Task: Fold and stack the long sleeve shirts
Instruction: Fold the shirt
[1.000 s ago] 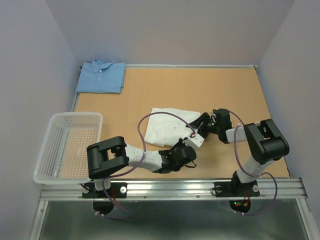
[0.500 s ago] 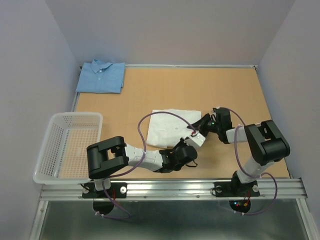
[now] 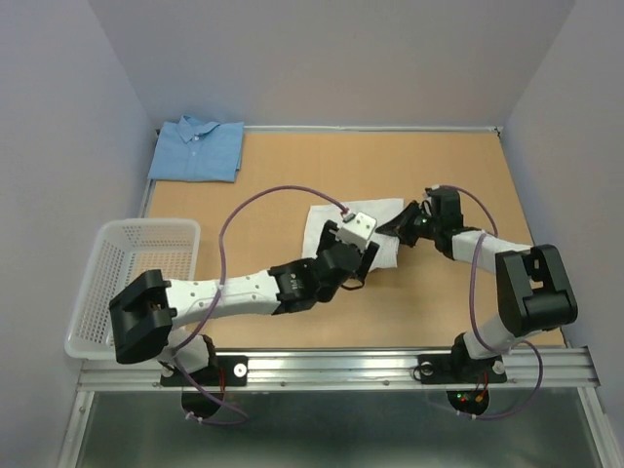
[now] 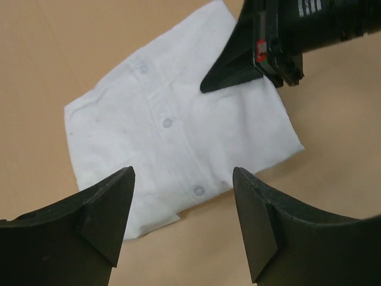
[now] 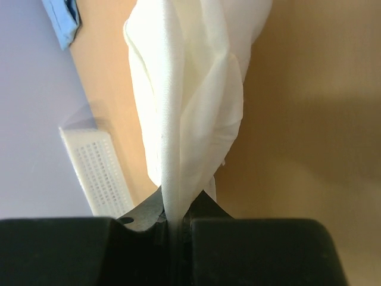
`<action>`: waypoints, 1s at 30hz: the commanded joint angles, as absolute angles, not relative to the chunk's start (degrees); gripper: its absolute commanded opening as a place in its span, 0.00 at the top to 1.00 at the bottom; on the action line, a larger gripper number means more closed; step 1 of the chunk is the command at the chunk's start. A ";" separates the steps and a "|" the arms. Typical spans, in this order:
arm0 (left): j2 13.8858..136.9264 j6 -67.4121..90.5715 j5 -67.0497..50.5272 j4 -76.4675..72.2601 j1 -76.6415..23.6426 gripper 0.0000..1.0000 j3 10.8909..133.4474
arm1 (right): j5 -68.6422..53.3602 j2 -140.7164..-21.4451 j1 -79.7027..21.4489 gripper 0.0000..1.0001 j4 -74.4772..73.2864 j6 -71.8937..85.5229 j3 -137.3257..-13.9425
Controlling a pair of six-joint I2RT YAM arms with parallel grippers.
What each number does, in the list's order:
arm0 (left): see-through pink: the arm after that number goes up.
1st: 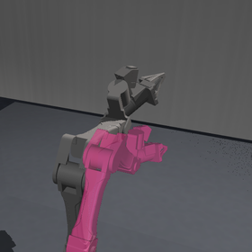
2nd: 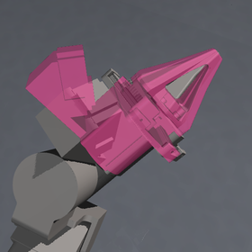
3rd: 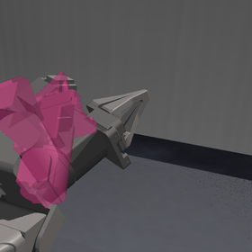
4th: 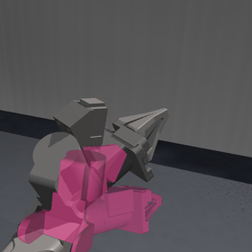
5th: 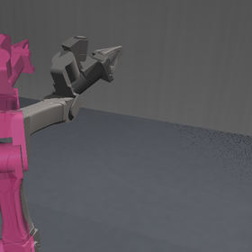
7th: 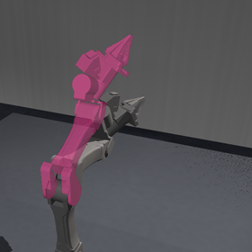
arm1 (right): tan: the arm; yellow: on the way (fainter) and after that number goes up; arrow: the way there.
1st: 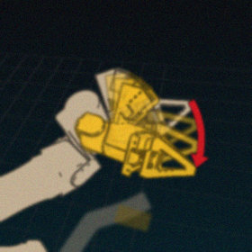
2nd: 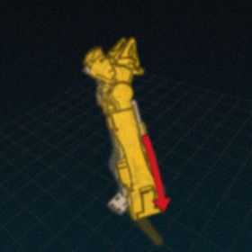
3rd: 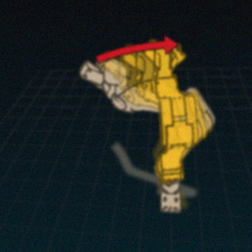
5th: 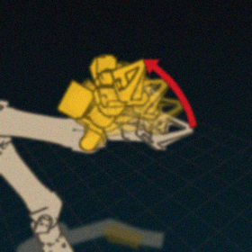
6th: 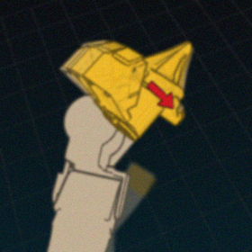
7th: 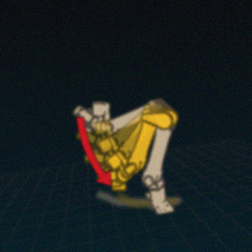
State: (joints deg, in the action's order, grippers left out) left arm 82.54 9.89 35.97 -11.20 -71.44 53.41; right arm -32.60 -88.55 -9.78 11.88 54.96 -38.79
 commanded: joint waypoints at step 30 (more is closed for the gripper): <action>72.95 19.07 2.29 19.51 -36.30 0.22 65.92 | 44.73 -104.41 -7.80 0.99 -79.72 13.80 -117.34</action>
State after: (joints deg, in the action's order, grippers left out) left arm 74.15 18.98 4.69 19.55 -36.93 66.13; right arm 31.05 -103.79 -1.52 -74.81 16.21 -118.02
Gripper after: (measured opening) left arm 0.778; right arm 0.077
